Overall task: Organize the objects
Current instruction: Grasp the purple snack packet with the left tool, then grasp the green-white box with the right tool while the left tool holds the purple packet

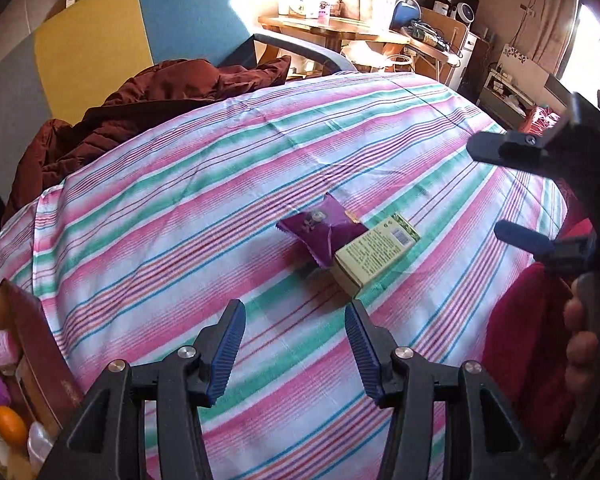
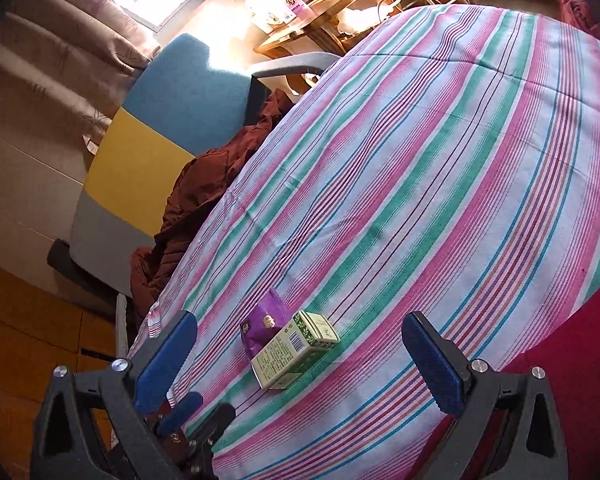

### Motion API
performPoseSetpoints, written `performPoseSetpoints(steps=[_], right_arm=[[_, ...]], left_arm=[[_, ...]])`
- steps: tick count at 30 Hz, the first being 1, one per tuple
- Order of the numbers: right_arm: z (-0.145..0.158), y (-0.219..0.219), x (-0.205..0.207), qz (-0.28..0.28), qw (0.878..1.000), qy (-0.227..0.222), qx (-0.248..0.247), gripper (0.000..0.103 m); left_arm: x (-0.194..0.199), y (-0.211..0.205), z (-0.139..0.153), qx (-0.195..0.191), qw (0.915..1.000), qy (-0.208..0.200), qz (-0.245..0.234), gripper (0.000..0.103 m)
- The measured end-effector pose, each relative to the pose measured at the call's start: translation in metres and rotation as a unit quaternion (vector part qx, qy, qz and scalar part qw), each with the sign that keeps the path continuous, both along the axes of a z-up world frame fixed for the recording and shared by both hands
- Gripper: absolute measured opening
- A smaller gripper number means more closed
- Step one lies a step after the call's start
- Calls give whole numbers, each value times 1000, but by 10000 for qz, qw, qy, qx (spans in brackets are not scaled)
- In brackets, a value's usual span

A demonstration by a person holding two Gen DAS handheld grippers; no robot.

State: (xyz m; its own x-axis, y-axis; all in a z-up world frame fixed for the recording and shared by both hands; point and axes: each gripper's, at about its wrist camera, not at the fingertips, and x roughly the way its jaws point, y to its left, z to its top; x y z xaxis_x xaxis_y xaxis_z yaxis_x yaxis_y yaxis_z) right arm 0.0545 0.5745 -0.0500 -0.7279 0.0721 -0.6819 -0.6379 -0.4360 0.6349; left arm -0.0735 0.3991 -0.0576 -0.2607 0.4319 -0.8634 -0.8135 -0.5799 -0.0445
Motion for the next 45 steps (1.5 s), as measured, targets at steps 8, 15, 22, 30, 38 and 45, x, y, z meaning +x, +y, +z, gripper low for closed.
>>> performPoseSetpoints(steps=[8, 15, 22, 30, 38, 45], right_arm=[[-7, -1, -6, 154, 9997, 27, -194, 103], [-12, -1, -9, 216, 9993, 13, -302, 103], [-15, 2, -10, 168, 9993, -102, -310, 103], [-18, -4, -20, 422, 9979, -472, -108, 103], [-25, -35, -54, 1366, 9794, -1342, 637, 103], [-34, -58, -79, 1847, 9452, -2146, 1627, 103]], left_arm=[[-26, 50, -5, -207, 9970, 470, -575, 53], [-28, 83, -32, -578, 9874, 483, -1394, 53], [-41, 81, -44, -464, 9920, -138, -1162, 38], [-34, 27, -35, -245, 9987, -424, -166, 34], [9, -46, -16, 71, 9979, -619, 165, 34], [32, -87, 0, 435, 9966, -683, 128, 34]])
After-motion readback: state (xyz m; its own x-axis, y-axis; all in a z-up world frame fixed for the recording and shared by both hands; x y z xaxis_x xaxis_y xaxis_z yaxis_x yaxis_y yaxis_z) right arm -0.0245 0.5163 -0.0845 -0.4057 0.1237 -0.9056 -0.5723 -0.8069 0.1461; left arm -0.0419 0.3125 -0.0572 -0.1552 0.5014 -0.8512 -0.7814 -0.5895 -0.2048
